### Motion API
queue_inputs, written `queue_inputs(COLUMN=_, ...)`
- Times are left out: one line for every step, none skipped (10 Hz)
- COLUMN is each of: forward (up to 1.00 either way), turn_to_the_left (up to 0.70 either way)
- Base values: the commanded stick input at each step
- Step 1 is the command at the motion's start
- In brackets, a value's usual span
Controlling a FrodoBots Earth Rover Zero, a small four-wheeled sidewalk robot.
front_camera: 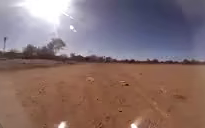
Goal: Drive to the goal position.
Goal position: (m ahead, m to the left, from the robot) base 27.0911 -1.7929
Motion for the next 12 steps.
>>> queue_inputs(forward=0.50, turn_to_the_left=0.00)
queue_inputs(forward=0.50, turn_to_the_left=0.00)
queue_inputs(forward=0.50, turn_to_the_left=0.00)
queue_inputs(forward=0.50, turn_to_the_left=0.00)
queue_inputs(forward=0.50, turn_to_the_left=0.00)
queue_inputs(forward=0.50, turn_to_the_left=0.00)
queue_inputs(forward=0.50, turn_to_the_left=0.00)
queue_inputs(forward=0.50, turn_to_the_left=0.00)
queue_inputs(forward=0.50, turn_to_the_left=0.00)
queue_inputs(forward=0.50, turn_to_the_left=0.00)
queue_inputs(forward=0.50, turn_to_the_left=-0.05)
queue_inputs(forward=0.50, turn_to_the_left=-0.34)
